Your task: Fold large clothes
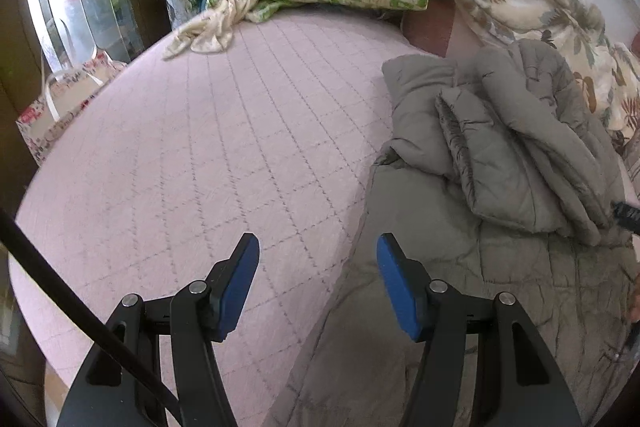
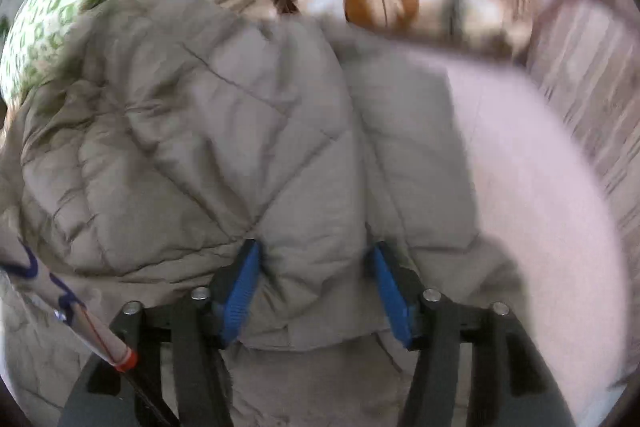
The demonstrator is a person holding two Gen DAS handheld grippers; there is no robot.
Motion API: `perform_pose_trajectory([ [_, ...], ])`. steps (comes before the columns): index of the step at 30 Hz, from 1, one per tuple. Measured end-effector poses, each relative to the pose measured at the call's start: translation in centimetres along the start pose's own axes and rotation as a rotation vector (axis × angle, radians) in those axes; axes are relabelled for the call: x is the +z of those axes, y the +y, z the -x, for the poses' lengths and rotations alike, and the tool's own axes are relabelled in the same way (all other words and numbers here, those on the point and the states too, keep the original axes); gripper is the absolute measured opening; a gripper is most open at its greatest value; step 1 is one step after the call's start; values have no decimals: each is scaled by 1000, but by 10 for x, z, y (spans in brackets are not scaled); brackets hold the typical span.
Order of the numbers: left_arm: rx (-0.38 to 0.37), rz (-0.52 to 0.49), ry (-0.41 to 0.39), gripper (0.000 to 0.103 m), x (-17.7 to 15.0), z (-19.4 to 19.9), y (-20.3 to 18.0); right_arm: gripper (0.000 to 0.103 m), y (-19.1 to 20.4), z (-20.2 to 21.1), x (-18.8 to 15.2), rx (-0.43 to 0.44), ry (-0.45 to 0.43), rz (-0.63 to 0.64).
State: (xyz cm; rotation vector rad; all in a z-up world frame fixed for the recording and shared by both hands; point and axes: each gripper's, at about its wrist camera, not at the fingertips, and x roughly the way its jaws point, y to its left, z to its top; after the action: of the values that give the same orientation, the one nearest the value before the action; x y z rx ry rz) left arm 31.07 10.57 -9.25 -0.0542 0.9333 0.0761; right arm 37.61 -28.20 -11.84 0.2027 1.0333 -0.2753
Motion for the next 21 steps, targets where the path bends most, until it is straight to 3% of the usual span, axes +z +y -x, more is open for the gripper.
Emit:
perform_pose_trajectory([
  [4,-9,-1,-30,61,-4,18,11,62,-22,44,-1,91,-41,-90],
  [10,-51,33,44,61,-22,18,44,69,-83,100,-58,55,-66,-40],
  [16,-177,81,174,61,-47,6,61,71,-179,111,-134,2,-14,-150],
  [21,-281,119,252,61,-64,-2,61,71,-232,100,-178,112,45,-329],
])
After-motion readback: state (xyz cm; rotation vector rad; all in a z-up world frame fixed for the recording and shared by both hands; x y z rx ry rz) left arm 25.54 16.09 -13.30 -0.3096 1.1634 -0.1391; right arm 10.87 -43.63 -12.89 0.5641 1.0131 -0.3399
